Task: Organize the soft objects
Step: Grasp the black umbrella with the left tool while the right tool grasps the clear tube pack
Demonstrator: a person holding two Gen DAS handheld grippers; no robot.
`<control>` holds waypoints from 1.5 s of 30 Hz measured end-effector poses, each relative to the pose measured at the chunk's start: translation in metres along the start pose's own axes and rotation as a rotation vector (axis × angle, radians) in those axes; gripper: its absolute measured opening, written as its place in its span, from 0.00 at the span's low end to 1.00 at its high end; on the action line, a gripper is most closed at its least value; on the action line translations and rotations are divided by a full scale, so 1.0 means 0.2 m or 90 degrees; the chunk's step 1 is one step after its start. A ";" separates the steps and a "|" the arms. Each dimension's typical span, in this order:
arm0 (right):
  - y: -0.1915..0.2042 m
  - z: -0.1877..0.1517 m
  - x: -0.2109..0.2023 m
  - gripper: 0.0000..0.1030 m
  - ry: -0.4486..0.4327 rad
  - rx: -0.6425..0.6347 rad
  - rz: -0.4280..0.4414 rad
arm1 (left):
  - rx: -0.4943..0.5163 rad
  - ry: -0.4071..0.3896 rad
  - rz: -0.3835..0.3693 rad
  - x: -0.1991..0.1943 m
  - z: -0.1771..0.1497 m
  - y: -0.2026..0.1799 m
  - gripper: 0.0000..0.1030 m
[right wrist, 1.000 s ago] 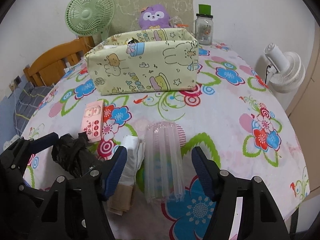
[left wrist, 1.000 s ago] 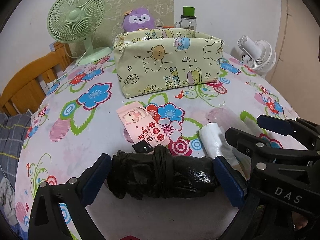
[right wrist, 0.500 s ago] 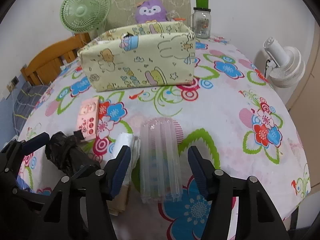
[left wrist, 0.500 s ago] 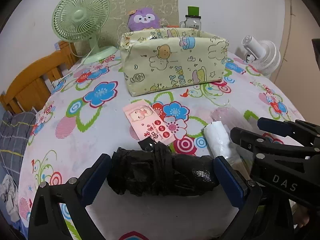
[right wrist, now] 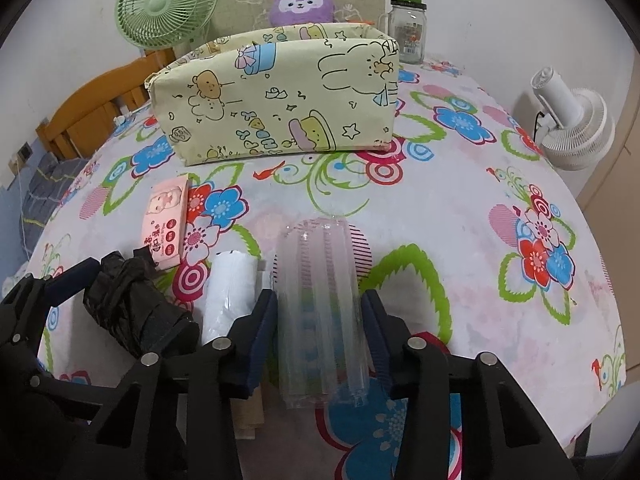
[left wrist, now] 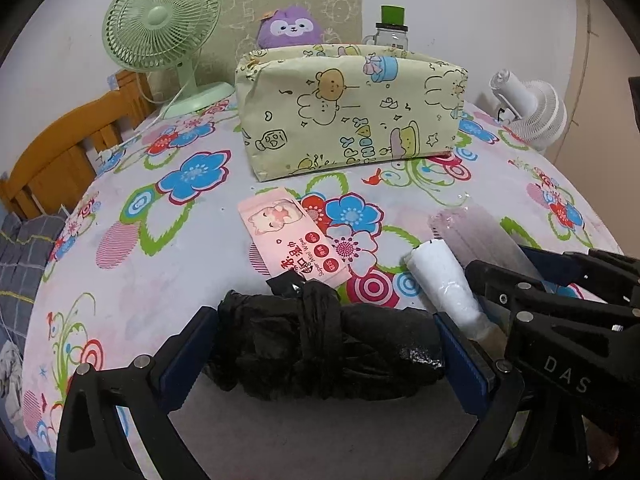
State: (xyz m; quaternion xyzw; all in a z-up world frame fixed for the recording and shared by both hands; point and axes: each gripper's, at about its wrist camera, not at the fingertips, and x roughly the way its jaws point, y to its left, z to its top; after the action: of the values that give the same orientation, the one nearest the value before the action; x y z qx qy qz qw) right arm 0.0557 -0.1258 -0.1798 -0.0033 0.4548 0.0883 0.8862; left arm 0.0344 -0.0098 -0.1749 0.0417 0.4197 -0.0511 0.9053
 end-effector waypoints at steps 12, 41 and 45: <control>0.02 0.04 -0.02 0.21 -0.017 0.001 0.018 | -0.017 -0.015 -0.016 -0.01 0.03 0.00 0.88; -0.02 0.26 -0.29 0.21 -0.106 0.011 0.023 | 0.002 -0.092 -0.012 -0.21 0.30 -0.06 0.87; -0.03 0.29 -0.34 0.21 -0.121 0.012 0.019 | 0.003 -0.105 -0.013 -0.25 0.34 -0.07 0.87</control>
State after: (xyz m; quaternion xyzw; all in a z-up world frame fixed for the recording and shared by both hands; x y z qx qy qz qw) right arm 0.0643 -0.1363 -0.0906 0.0201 0.3695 0.0974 0.9239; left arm 0.0510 -0.0289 -0.0934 0.0355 0.3442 -0.0645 0.9360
